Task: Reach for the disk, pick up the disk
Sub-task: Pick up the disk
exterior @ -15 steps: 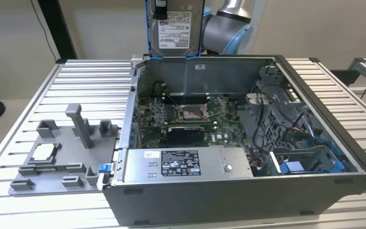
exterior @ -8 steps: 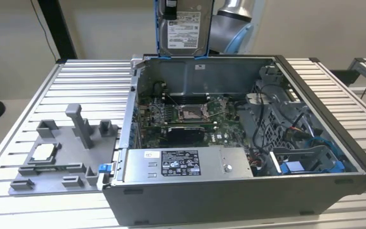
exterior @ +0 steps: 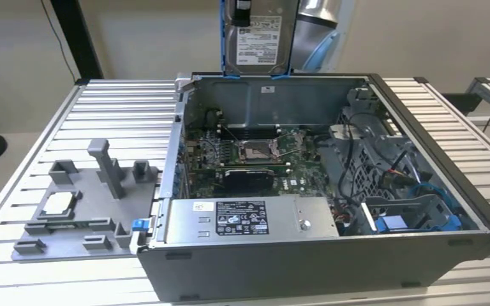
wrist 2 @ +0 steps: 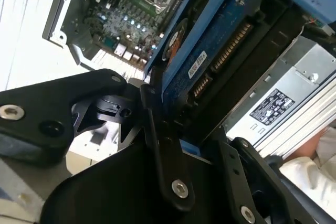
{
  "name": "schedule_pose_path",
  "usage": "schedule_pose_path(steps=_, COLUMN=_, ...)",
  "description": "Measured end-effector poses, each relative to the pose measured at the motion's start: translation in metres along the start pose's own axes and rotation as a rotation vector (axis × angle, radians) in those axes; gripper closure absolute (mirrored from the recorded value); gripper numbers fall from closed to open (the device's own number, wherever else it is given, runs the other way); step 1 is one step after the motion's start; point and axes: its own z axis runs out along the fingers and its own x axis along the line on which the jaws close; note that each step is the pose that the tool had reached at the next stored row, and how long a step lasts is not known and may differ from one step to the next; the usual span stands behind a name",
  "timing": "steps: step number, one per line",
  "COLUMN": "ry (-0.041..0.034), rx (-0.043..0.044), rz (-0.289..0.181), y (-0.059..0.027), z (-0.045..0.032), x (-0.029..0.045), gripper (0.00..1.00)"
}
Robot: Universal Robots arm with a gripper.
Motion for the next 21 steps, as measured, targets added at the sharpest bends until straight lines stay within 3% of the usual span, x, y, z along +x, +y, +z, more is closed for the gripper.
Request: schedule_pose_path(steps=21, ry=0.0, rx=0.0, rz=0.0, y=-0.0579, z=-0.0014, x=-0.0007, gripper=1.0)
